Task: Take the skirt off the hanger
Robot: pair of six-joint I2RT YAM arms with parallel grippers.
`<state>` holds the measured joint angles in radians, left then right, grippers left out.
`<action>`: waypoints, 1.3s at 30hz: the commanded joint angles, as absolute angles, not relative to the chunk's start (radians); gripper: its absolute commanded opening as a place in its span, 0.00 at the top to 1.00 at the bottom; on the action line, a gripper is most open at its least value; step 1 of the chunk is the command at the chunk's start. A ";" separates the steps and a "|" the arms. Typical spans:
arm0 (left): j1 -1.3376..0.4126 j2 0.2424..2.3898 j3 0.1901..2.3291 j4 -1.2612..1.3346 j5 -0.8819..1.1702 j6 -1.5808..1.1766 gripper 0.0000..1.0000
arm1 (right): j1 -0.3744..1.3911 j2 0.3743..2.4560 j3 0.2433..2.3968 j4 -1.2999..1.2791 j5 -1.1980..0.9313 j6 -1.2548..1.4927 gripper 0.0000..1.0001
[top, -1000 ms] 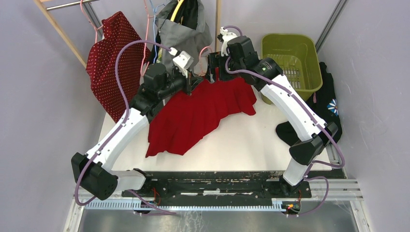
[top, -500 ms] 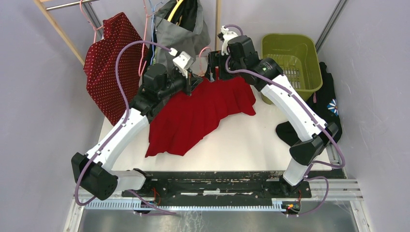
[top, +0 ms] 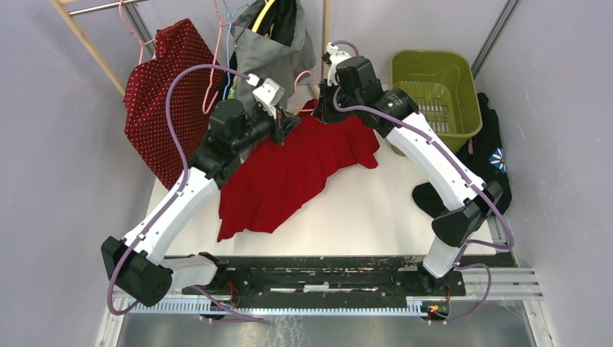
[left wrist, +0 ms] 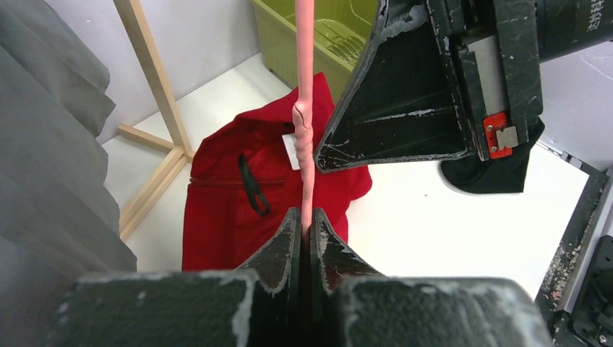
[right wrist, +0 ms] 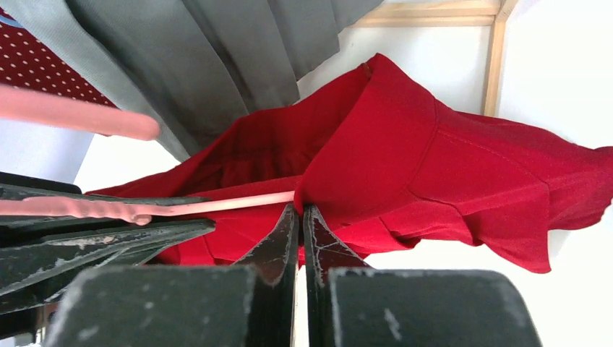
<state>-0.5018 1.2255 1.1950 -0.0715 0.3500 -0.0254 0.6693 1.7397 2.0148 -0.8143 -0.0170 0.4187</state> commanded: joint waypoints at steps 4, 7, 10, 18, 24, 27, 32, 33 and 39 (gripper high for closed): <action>-0.508 1.252 1.327 0.094 0.335 0.000 0.97 | 0.666 1.722 1.926 -0.765 -0.003 0.431 0.99; -0.508 1.300 1.397 0.113 0.325 0.015 0.97 | 0.666 1.703 1.876 -0.759 0.006 0.429 0.99; -0.508 1.343 1.466 0.147 0.288 0.036 0.97 | 0.666 1.687 1.838 -0.760 0.021 0.421 0.99; -0.508 1.467 1.630 0.181 0.230 0.101 0.97 | 0.667 1.639 1.808 -0.773 0.052 0.383 0.99; -0.507 1.483 1.630 0.145 0.204 0.141 0.97 | 0.663 1.608 1.794 -0.807 0.162 0.311 0.99; -0.507 1.448 1.597 0.101 0.213 0.150 0.97 | 0.647 1.614 1.859 -0.834 0.242 0.255 0.99; -0.507 1.354 1.496 0.044 0.199 0.153 0.97 | 0.594 1.666 2.006 -0.871 0.318 0.211 0.99; -0.506 1.338 1.482 0.028 0.201 0.153 0.97 | 0.577 1.678 2.033 -0.877 0.323 0.209 0.99; -0.506 1.241 1.364 -0.030 0.210 0.122 0.97 | 0.523 1.732 2.128 -0.890 0.317 0.211 0.99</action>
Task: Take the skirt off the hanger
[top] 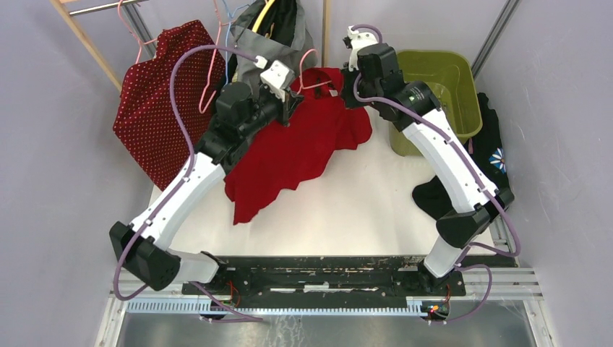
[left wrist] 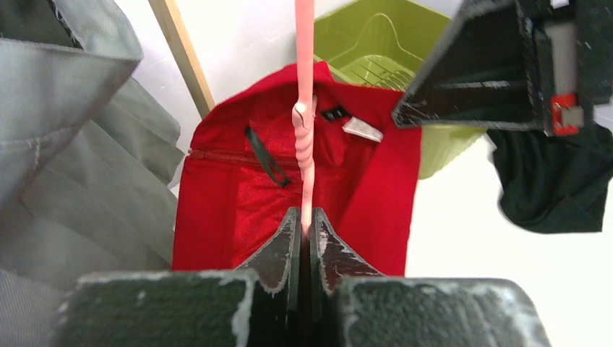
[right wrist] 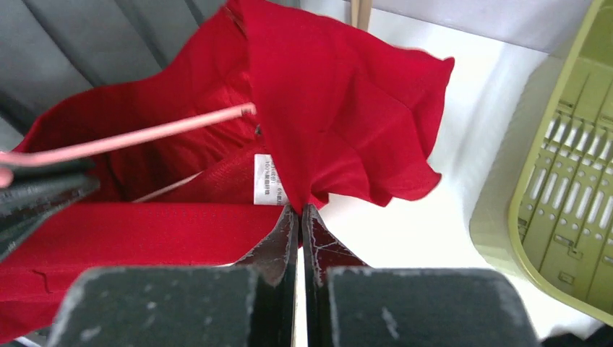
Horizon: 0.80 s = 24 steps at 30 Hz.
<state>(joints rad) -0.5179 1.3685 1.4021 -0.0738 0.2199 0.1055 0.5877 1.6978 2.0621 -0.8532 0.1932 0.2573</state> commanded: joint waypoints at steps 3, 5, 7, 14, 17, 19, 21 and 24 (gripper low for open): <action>-0.507 1.219 1.332 -0.032 0.208 0.113 0.97 | 0.518 1.748 2.131 -0.888 0.262 0.217 0.99; -0.506 1.225 1.333 -0.027 0.212 0.112 0.97 | 0.518 1.750 2.121 -0.887 0.223 0.228 0.99; -0.506 1.236 1.338 -0.017 0.218 0.110 0.97 | 0.518 1.753 2.111 -0.888 0.164 0.226 0.98; -0.506 1.275 1.354 0.019 0.241 0.090 0.97 | 0.521 1.726 2.077 -0.866 0.067 0.227 0.60; -0.506 1.280 1.354 0.029 0.249 0.080 0.97 | 0.521 1.733 2.092 -0.862 0.059 0.228 0.57; -0.506 1.280 1.354 0.029 0.251 0.077 0.97 | 0.523 1.745 2.113 -0.866 0.050 0.228 0.55; -0.506 1.279 1.353 0.030 0.251 0.077 0.97 | 0.529 1.754 2.137 -0.863 0.036 0.234 0.51; -0.507 1.279 1.349 0.029 0.251 0.075 0.97 | 0.544 1.766 2.182 -0.859 0.016 0.233 0.48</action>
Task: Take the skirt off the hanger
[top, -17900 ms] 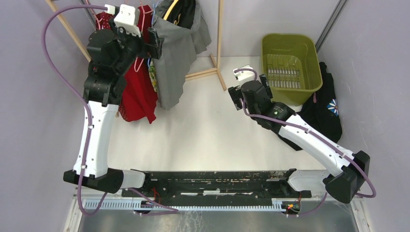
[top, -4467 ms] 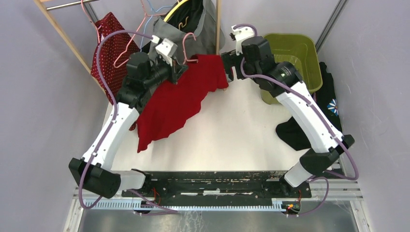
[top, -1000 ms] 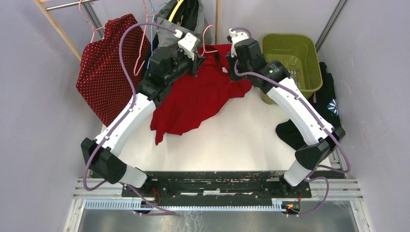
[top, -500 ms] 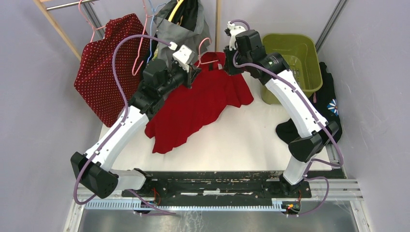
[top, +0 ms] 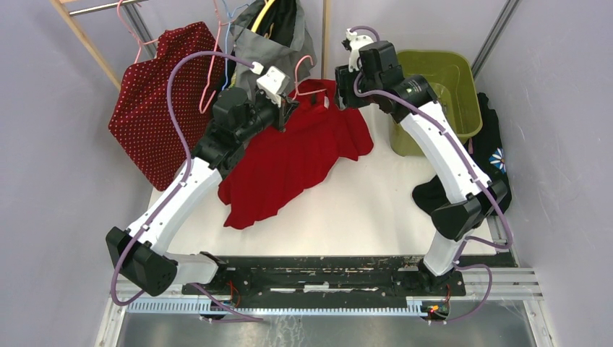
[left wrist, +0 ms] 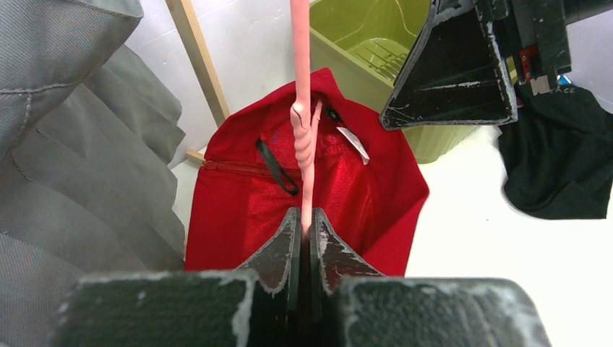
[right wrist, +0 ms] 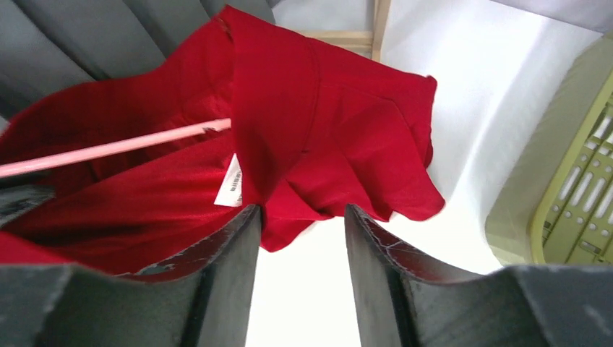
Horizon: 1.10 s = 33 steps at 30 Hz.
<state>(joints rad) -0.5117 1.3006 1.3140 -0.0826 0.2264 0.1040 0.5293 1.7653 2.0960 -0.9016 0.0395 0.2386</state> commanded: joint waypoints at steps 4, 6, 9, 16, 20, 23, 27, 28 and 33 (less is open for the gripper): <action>-0.508 1.279 1.344 0.035 0.260 0.066 0.97 | 0.561 1.789 2.213 -0.847 0.006 0.241 0.41; -0.509 1.277 1.342 0.037 0.261 0.066 0.97 | 0.568 1.800 2.227 -0.846 -0.002 0.248 0.41; -0.508 1.275 1.337 0.038 0.260 0.066 0.97 | 0.586 1.812 2.238 -0.839 -0.006 0.253 0.41; -0.508 1.264 1.343 0.044 0.273 0.055 0.97 | 0.604 1.828 2.196 -0.832 0.061 0.259 0.43; -0.508 1.240 1.344 0.028 0.275 0.054 0.97 | 0.603 1.842 2.185 -0.847 0.155 0.268 0.52; -0.509 1.213 1.335 0.007 0.272 0.054 0.97 | 0.603 1.854 2.191 -0.862 0.217 0.266 0.73; -0.508 1.167 1.319 -0.024 0.273 0.055 0.97 | 0.600 1.860 2.192 -0.879 0.305 0.249 0.99; -0.508 1.157 1.315 -0.035 0.272 0.055 0.97 | 0.597 1.859 2.191 -0.883 0.318 0.244 0.99; -0.508 1.106 1.260 -0.097 0.271 0.057 0.97 | 0.539 1.848 2.214 -0.883 0.335 0.256 0.99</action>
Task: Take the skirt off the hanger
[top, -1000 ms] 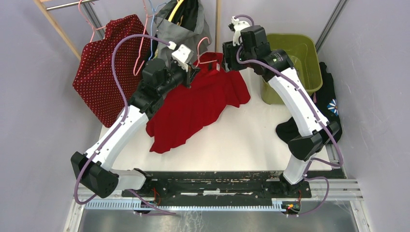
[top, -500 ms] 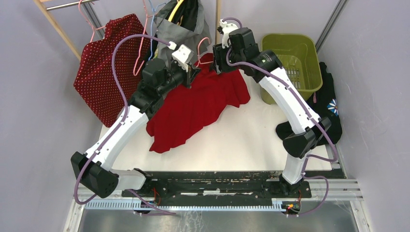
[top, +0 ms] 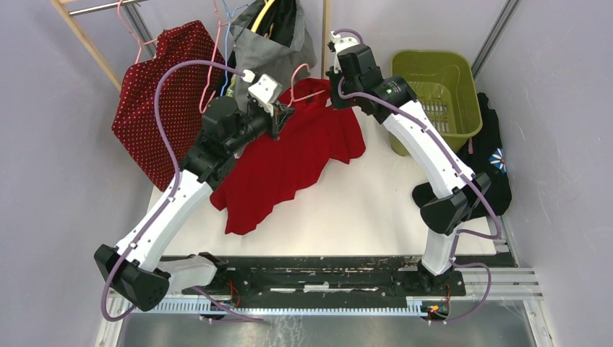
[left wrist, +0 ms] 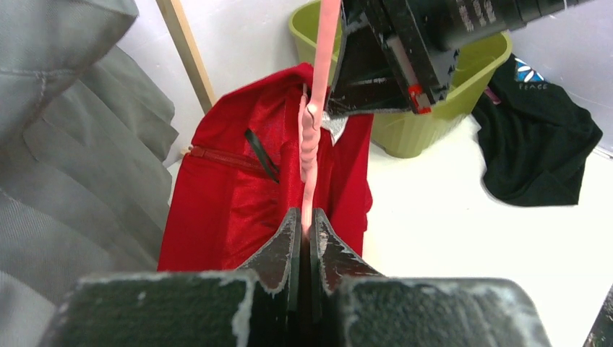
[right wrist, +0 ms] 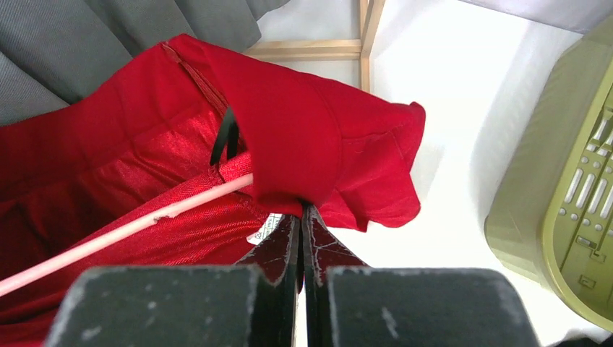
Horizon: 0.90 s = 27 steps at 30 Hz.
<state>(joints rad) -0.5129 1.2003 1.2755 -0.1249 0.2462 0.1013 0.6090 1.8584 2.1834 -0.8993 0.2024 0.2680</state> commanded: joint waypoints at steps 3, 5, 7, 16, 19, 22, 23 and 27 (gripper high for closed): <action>-0.508 1.072 1.206 -0.134 0.263 0.055 0.97 | 0.489 1.857 2.260 -0.887 0.347 0.255 0.99; -0.508 1.048 1.179 -0.165 0.262 0.055 0.97 | 0.460 1.865 2.285 -0.887 0.353 0.246 0.99; -0.508 1.024 1.163 -0.207 0.261 0.058 0.97 | 0.432 1.874 2.299 -0.885 0.348 0.245 0.99; -0.508 0.958 1.301 -0.371 0.255 0.102 0.97 | 0.369 1.899 2.229 -0.849 0.365 0.196 0.99; -0.508 0.942 1.358 -0.474 0.209 0.147 0.97 | 0.336 1.918 2.234 -0.842 0.350 0.198 0.99; -0.508 0.904 1.352 -0.556 0.118 0.184 0.97 | 0.294 1.938 2.243 -0.836 0.337 0.201 0.99; -0.508 0.892 1.350 -0.575 0.090 0.188 0.97 | 0.278 1.944 2.245 -0.837 0.330 0.204 0.99; -0.508 0.843 1.331 -0.607 -0.017 0.203 0.97 | 0.219 1.963 2.246 -0.831 0.295 0.225 0.99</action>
<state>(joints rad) -0.5182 0.9833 1.2694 -0.5175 0.1242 0.1322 0.3904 1.9259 2.2337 -0.8967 0.0681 0.2729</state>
